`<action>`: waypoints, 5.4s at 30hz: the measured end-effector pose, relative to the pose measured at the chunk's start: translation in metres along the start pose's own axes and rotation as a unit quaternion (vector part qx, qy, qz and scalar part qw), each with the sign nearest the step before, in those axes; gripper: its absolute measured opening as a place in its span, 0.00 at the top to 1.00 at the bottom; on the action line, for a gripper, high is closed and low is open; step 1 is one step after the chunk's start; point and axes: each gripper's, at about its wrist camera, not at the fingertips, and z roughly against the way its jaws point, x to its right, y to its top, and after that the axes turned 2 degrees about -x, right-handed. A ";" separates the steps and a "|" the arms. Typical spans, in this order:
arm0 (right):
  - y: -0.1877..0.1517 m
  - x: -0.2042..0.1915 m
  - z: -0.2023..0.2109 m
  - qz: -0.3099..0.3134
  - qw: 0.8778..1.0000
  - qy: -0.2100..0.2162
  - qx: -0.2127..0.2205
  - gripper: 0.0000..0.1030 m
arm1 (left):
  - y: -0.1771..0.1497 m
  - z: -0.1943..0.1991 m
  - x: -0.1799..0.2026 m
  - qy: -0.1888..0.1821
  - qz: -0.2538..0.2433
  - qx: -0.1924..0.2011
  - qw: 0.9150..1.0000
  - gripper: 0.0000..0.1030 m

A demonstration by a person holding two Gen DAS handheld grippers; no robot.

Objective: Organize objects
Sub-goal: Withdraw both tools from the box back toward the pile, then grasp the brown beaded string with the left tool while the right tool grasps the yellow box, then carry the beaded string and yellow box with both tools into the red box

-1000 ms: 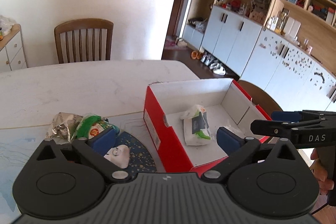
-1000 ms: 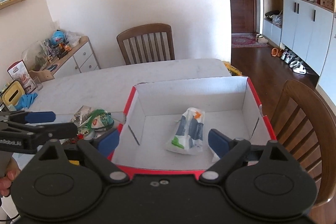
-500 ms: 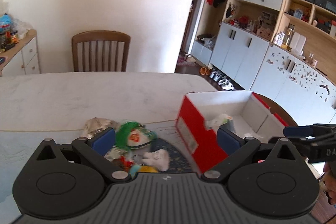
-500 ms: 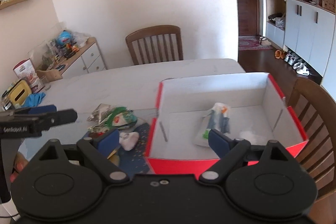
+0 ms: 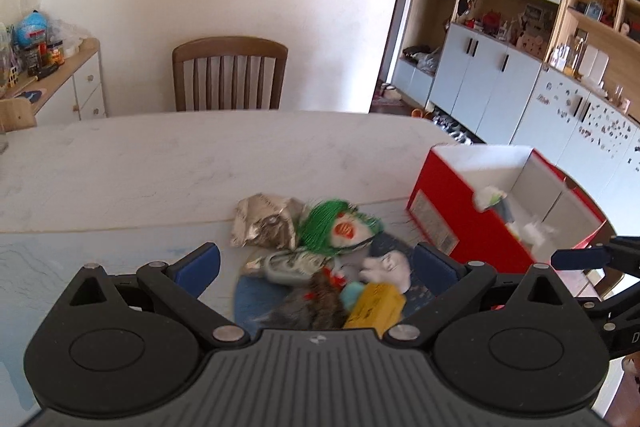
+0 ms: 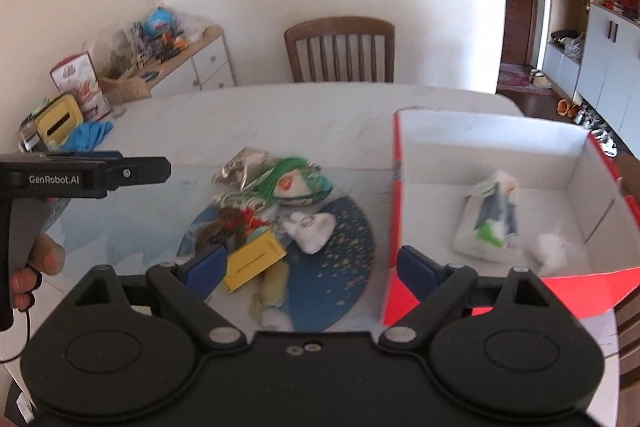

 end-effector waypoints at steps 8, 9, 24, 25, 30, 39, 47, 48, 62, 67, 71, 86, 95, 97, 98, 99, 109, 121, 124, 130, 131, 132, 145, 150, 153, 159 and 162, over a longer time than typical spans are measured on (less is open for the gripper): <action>-0.014 -0.017 -0.034 0.021 0.999 0.001 -0.042 0.12 | -0.021 -0.013 -0.014 -0.013 -0.005 -0.013 1.000 0.00; -0.015 -0.018 -0.038 0.022 0.999 0.000 -0.046 0.12 | -0.023 -0.018 -0.014 -0.013 -0.012 -0.018 1.000 0.00; -0.008 -0.040 -0.079 0.098 0.992 0.032 -0.067 0.13 | -0.043 -0.071 -0.028 -0.022 -0.041 -0.075 0.996 0.00; -0.007 -0.041 -0.082 0.103 0.992 0.033 -0.068 0.13 | -0.044 -0.072 -0.030 -0.024 -0.038 -0.079 0.996 0.01; -0.006 -0.044 -0.096 0.123 0.989 0.032 -0.077 0.13 | -0.040 -0.066 -0.030 -0.025 -0.039 -0.059 0.997 0.04; -0.003 -0.048 -0.113 0.145 0.986 0.038 -0.079 0.13 | -0.031 -0.069 -0.015 -0.050 -0.069 -0.056 0.995 0.36; -0.001 -0.056 -0.121 0.164 0.983 0.042 -0.075 0.14 | -0.027 -0.079 0.000 -0.054 -0.095 -0.068 0.992 0.54; -0.002 -0.057 -0.121 0.167 0.982 0.041 -0.075 0.14 | -0.028 -0.082 0.002 -0.051 -0.099 -0.074 0.991 0.61; -0.004 -0.060 -0.124 0.175 0.982 0.025 -0.071 0.28 | -0.028 -0.085 0.013 -0.042 -0.111 -0.091 0.989 0.89; -0.003 -0.060 -0.116 0.170 0.983 0.022 -0.064 0.29 | -0.024 -0.082 0.015 -0.043 -0.107 -0.090 0.989 0.91; -0.002 -0.057 -0.103 0.159 0.985 0.022 -0.056 0.29 | -0.018 -0.073 0.015 -0.044 -0.097 -0.085 0.991 0.92; 0.014 -0.021 -0.040 0.076 0.996 0.020 -0.050 0.29 | 0.002 -0.028 0.029 -0.063 -0.074 -0.073 0.993 0.92; 0.029 0.019 -0.001 0.031 0.999 0.017 -0.036 0.29 | 0.021 -0.015 0.054 -0.072 -0.069 -0.071 0.992 0.92; 0.032 0.029 0.006 0.032 0.999 0.009 -0.029 0.29 | 0.026 -0.014 0.062 -0.079 -0.069 -0.067 0.992 0.92; 0.033 0.034 0.010 0.032 0.999 0.005 -0.026 0.29 | 0.029 -0.013 0.068 -0.081 -0.072 -0.065 0.992 0.92; 0.035 0.040 0.013 0.032 0.999 0.001 -0.023 0.29 | 0.030 -0.014 0.074 -0.082 -0.074 -0.064 0.992 0.92; 0.041 0.107 0.034 0.023 0.999 -0.031 -0.010 0.29 | 0.048 -0.030 0.139 -0.102 -0.088 -0.060 0.989 0.92; 0.040 0.189 0.034 0.007 0.998 -0.053 -0.021 0.29 | 0.061 -0.078 0.217 -0.111 -0.089 -0.084 0.986 0.92; 0.039 0.206 0.029 0.007 0.998 -0.054 -0.027 0.29 | 0.061 -0.092 0.230 -0.103 -0.093 -0.091 0.986 0.92; 0.040 0.236 0.015 0.004 0.998 -0.040 -0.049 0.29 | 0.053 -0.122 0.250 -0.082 -0.091 -0.123 0.985 0.92; 0.041 0.242 0.012 0.000 0.998 -0.036 -0.051 0.29 | 0.051 -0.126 0.253 -0.076 -0.094 -0.127 0.984 0.92; 0.042 0.245 0.009 0.001 0.998 -0.035 -0.054 0.29 | 0.049 -0.131 0.255 -0.071 -0.098 -0.132 0.984 0.92; 0.054 0.254 -0.052 0.045 0.992 -0.038 -0.112 0.29 | 0.035 -0.177 0.273 -0.046 -0.104 -0.200 0.973 0.92; 0.061 0.252 -0.078 0.062 0.987 -0.038 -0.146 0.28 | 0.033 -0.189 0.279 -0.037 -0.112 -0.223 0.968 0.92; 0.065 0.249 -0.088 0.076 0.983 -0.041 -0.163 0.29 | 0.032 -0.197 0.280 -0.033 -0.120 -0.236 0.964 0.92; 0.068 0.242 -0.104 0.107 0.974 -0.048 -0.194 0.31 | 0.029 -0.205 0.279 -0.027 -0.121 -0.251 0.960 0.92; 0.065 0.239 -0.110 0.115 0.971 -0.047 -0.204 0.34 | 0.028 -0.207 0.279 -0.025 -0.122 -0.256 0.958 0.92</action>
